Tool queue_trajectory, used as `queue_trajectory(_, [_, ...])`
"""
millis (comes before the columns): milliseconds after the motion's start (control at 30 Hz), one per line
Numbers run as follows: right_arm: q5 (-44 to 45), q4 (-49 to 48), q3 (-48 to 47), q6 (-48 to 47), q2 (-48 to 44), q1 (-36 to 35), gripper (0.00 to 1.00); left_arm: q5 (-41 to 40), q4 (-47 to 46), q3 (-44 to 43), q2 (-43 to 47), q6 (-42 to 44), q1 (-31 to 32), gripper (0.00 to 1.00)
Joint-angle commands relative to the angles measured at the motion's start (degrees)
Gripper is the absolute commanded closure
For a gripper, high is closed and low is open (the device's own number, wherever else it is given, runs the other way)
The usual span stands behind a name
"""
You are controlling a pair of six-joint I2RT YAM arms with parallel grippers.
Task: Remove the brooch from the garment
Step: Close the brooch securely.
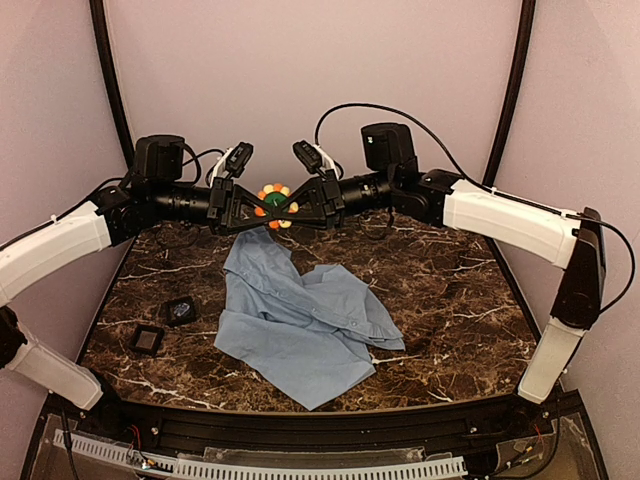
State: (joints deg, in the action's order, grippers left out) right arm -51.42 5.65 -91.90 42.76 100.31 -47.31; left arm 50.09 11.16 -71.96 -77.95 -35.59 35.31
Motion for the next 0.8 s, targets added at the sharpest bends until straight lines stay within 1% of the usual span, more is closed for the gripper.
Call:
queue_trajectory(0, [1.12,1.96,-1.7,1.25,2.37,-0.41,0.79,0.28,0.51,-0.02,1.31,0.97,0.73,0.99])
queue_trajectory(200, [0.69,1.32,-1.18,2.27,2.42,-0.11,0.78,0.28,1.08,-0.23,1.28,1.33,0.73,0.99])
queue_trajectory(500, [-3.64,-5.31,1.42,7.88,2.58,0.63,0.77,0.65,2.52,-0.87,1.25,2.68,0.73,0.99])
queue_trajectory(700, [-5.37,-5.39,1.28,9.09,3.38,0.73,0.76,0.8,2.64,-1.14,1.04,2.94,0.72,0.99])
queue_trajectory(767, [-6.13,-7.5,1.49,9.79,3.57,0.72,0.76,0.8,2.68,-1.08,1.0,2.98,0.73,0.99])
